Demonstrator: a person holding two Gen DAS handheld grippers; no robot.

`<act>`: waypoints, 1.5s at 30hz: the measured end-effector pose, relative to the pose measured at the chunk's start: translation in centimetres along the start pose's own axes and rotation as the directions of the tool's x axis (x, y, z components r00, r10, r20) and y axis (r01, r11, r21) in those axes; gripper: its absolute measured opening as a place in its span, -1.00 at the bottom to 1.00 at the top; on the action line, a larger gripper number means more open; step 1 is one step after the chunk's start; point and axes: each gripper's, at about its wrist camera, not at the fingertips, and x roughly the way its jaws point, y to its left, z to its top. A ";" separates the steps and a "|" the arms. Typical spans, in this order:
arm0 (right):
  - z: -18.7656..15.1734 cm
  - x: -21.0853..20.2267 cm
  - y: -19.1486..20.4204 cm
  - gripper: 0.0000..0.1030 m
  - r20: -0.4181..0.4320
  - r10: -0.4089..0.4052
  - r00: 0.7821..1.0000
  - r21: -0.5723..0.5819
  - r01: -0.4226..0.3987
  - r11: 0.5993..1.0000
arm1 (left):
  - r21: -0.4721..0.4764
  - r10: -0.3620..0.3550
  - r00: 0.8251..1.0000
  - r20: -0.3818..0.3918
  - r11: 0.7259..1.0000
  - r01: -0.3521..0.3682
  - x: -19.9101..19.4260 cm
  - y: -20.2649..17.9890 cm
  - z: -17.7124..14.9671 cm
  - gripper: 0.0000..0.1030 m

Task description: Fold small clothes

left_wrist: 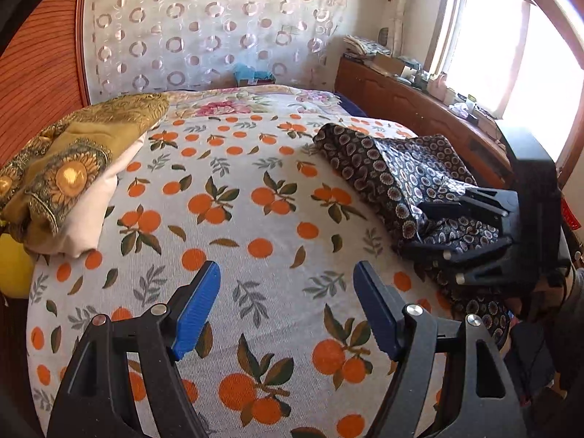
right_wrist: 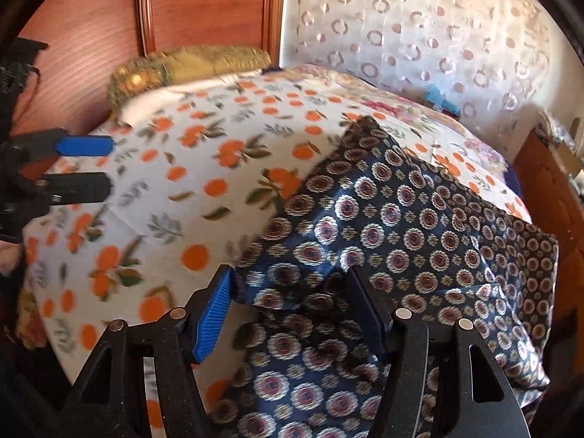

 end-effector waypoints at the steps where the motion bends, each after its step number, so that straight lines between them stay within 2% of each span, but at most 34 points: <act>1: 0.1 0.2 -0.5 -0.32 -0.006 0.004 1.000 0.001 -0.004 1.000 | 0.002 -0.001 1.000 -0.002 1.000 0.001 0.0 0.0 -0.1 0.48; 2: 0.3 0.3 -0.8 -0.62 -0.010 0.007 1.000 0.004 -0.007 1.000 | 0.006 -0.003 1.000 -0.004 1.000 0.003 0.0 -0.2 -0.2 0.48; 3: 0.4 -0.1 -1.2 -0.74 -0.003 0.019 1.000 0.010 -0.019 1.000 | 0.008 -0.006 1.000 -0.005 1.000 0.006 0.0 -0.2 -0.3 0.48; 4: 0.6 -0.8 -1.9 -0.84 0.013 0.029 0.999 0.021 -0.029 0.999 | 0.010 -0.010 1.000 -0.006 1.000 0.010 0.1 -0.3 -0.3 0.48; 6: 1.2 -1.8 -3.5 -0.88 0.043 0.033 0.999 0.042 -0.035 0.998 | 0.015 -0.017 1.000 -0.007 1.000 0.017 0.2 -0.7 -0.3 0.48; 9: 1.7 -3.8 -6.7 -0.89 0.077 0.001 0.997 0.067 -0.006 0.998 | 0.022 -0.031 0.999 -0.008 0.999 0.031 0.4 -1.3 -0.1 0.48; 13: 3.0 -5.8 -12.0 -0.89 0.096 -0.105 0.990 0.093 0.096 0.991 | 0.042 -0.046 0.999 -0.007 0.998 0.046 0.7 -2.5 0.4 0.48; 17: 4.1 -6.0 -17.8 -0.89 0.061 -0.200 0.978 0.142 0.190 0.972 | 0.069 -0.067 0.998 -0.009 0.995 0.067 1.0 -4.0 0.6 0.48; 21: 5.2 -4.8 -21.4 -0.89 0.011 -0.236 0.972 0.206 0.229 0.951 | 0.089 -0.082 0.997 -0.018 0.993 0.083 1.3 -5.2 0.6 0.48; 25: 7.0 -2.8 -22.4 -0.89 -0.009 -0.281 0.960 0.222 0.275 0.935 | 0.103 -0.094 0.995 -0.027 0.990 0.096 1.6 -6.1 0.4 0.48; 29: 8.5 0.0 -22.0 -0.89 -0.036 -0.378 0.925 0.224 0.376 0.899 | 0.114 -0.105 0.994 -0.035 0.988 0.108 1.8 -6.9 0.2 0.48; 30: 8.1 0.3 -21.4 -0.89 -0.042 -0.416 0.908 0.230 0.414 0.881 | 0.118 -0.108 0.993 -0.037 0.987 0.112 1.9 -7.1 0.1 0.48; 32: 7.8 0.9 -20.9 -0.56 -0.051 -0.446 0.894 0.243 0.444 0.862 | 0.123 -0.113 0.993 -0.041 0.985 0.117 2.1 -7.4 0.1 0.48; 34: 6.9 1.0 -20.0 -0.48 -0.052 -0.460 0.886 0.254 0.457 0.852 | 0.125 -0.115 0.992 -0.045 0.985 0.120 2.2 -7.7 0.1 0.48; 36: 6.0 0.7 -19.2 -0.43 -0.033 -0.432 0.901 0.261 0.425 0.867 | 0.127 -0.118 0.992 -0.047 0.984 0.123 2.4 -7.9 -0.1 0.48; 40: 3.3 -1.4 -16.9 -0.23 0.017 -0.263 0.965 0.263 0.249 0.932 | 0.129 -0.127 0.991 -0.053 0.983 0.133 2.8 -8.5 -0.2 0.48; 45: -1.7 -3.5 -13.4 -0.15 0.014 -0.220 0.975 0.232 0.211 0.950 | 0.127 -0.145 0.988 -0.056 0.980 0.151 3.0 -9.4 -0.3 0.48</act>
